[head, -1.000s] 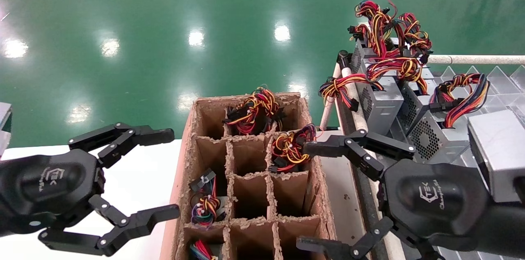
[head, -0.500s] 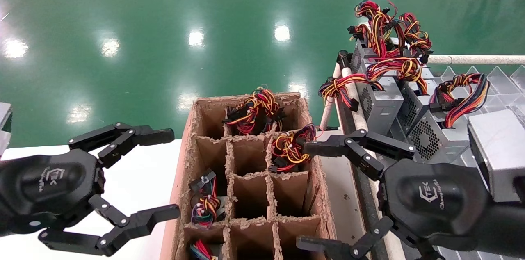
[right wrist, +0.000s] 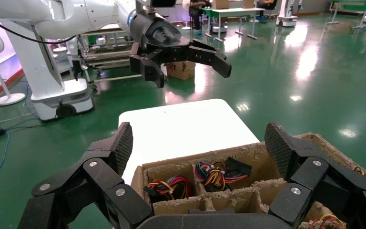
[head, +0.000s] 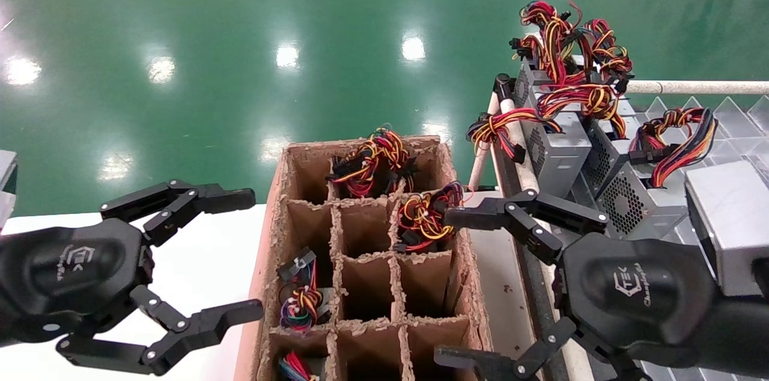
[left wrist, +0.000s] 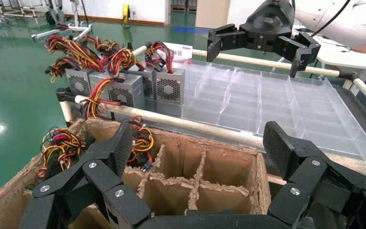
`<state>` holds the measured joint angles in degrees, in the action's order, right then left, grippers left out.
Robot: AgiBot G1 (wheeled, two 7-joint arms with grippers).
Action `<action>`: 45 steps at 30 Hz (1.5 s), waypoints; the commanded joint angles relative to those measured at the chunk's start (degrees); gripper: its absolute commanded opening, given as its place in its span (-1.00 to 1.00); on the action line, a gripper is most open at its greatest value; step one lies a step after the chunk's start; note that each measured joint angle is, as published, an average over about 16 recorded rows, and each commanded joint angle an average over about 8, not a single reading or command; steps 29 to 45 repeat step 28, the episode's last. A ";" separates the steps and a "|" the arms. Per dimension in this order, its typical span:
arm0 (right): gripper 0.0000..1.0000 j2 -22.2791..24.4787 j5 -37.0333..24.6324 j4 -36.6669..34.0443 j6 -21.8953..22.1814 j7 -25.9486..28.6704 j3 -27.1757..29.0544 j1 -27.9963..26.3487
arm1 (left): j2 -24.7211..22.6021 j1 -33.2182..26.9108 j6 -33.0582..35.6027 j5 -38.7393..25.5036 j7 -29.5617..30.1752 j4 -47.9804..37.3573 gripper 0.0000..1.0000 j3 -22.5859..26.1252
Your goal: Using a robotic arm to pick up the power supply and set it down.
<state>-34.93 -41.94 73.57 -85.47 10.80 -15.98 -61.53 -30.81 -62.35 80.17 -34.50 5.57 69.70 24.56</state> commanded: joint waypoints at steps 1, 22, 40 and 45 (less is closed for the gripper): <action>1.00 0.00 0.00 0.00 0.00 0.00 0.00 0.00 | 0.00 0.00 0.00 0.00 0.00 0.00 1.00 0.00; 1.00 0.00 0.00 0.00 -0.01 0.00 0.00 0.00 | 0.00 0.00 0.00 0.00 0.00 0.00 1.00 0.00; 1.00 0.00 0.00 0.00 -0.01 0.00 0.00 0.00 | 0.00 0.00 0.00 0.00 0.00 0.00 1.00 0.00; 1.00 0.00 0.00 0.00 -0.01 0.00 0.00 0.00 | 0.00 0.00 0.00 0.00 0.00 0.00 1.00 0.00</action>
